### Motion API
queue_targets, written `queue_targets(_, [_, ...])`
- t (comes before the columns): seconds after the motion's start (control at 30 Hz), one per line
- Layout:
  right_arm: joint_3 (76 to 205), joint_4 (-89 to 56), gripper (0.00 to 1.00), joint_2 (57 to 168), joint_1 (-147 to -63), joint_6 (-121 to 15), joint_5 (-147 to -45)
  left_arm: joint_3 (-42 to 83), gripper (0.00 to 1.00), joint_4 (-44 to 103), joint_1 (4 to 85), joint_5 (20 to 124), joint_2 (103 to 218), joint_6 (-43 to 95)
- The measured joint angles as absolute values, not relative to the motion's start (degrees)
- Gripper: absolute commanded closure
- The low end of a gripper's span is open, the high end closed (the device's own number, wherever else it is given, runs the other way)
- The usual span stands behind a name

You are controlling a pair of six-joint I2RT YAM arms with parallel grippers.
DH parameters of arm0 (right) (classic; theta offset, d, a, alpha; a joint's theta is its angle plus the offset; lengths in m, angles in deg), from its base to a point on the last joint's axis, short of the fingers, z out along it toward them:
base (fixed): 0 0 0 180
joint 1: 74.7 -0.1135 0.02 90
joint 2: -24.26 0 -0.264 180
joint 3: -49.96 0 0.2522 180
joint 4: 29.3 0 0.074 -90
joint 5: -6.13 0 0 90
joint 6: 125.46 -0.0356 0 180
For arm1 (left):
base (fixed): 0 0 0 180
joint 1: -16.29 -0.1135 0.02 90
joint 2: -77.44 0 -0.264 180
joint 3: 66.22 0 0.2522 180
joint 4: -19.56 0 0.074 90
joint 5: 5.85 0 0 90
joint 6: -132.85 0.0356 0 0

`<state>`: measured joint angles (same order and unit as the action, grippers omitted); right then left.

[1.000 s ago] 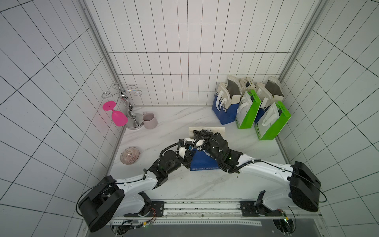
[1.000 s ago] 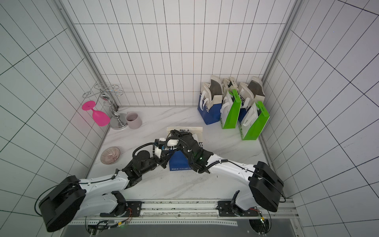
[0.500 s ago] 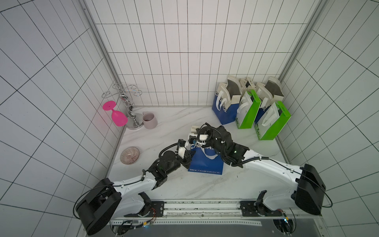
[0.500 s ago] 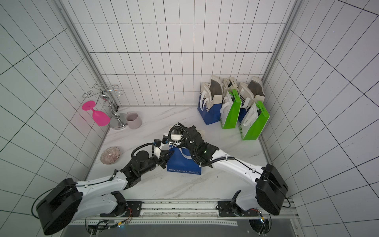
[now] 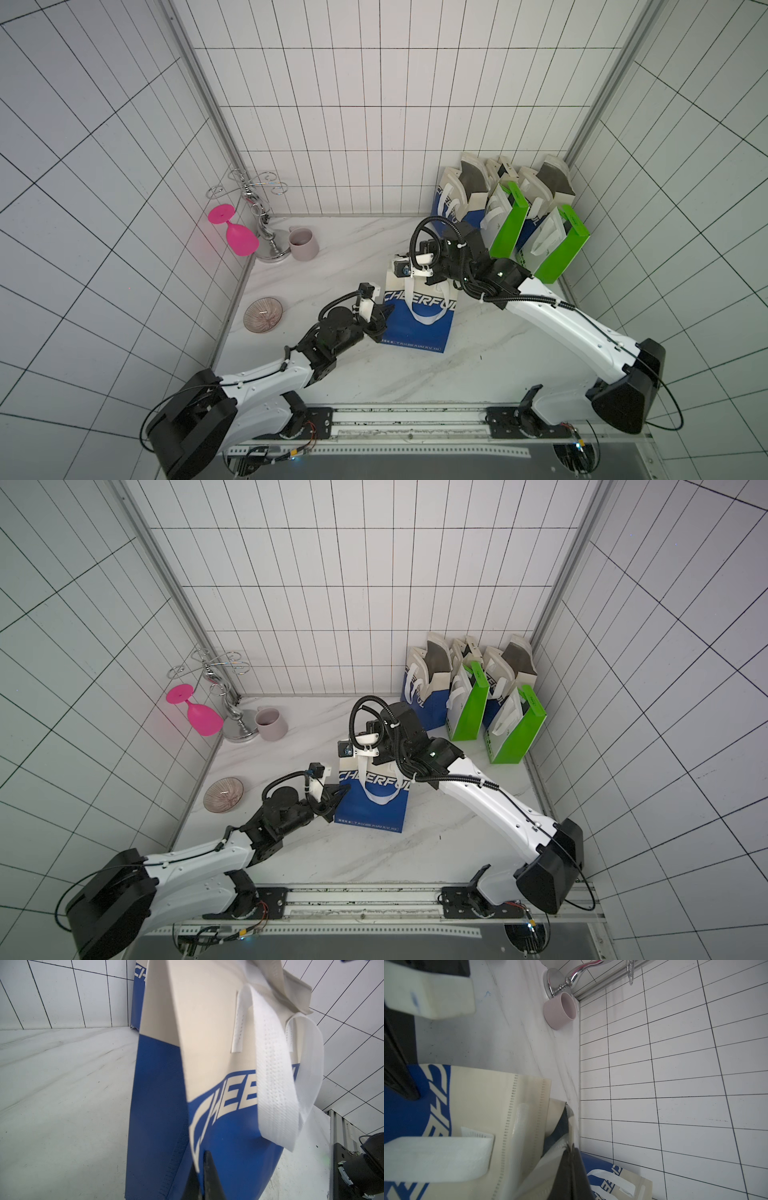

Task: Open the takeout bag
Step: Open the takeout bag at the center of the board.

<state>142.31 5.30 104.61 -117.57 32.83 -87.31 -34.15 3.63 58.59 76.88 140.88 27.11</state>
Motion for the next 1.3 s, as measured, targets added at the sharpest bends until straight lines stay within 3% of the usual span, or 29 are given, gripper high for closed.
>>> queue_targets(0.53, [147.1,9.6,1.0,108.8,-116.2,37.6,-93.7,-34.2,1.0,2.1,58.6,76.9,143.6,29.1])
queue_targets(0.57, [147.1,9.6,1.0,108.7,-116.2,36.7,-94.2,-34.3,0.95,2.1,58.6,76.8,143.6,29.2])
queue_targets(0.77, [144.1,9.1,1.0,102.4,-116.0,30.8,-97.0,-34.7,0.45,3.5,58.6,76.3,143.0,29.4])
queue_targets(0.83, [141.2,8.4,1.0,98.1,-116.0,28.9,-97.7,-35.2,0.34,4.5,58.7,76.1,142.0,28.7])
queue_targets(1.3, [133.7,6.4,1.0,93.1,-115.9,20.4,-100.6,-22.6,0.22,22.3,58.7,78.0,124.3,32.0])
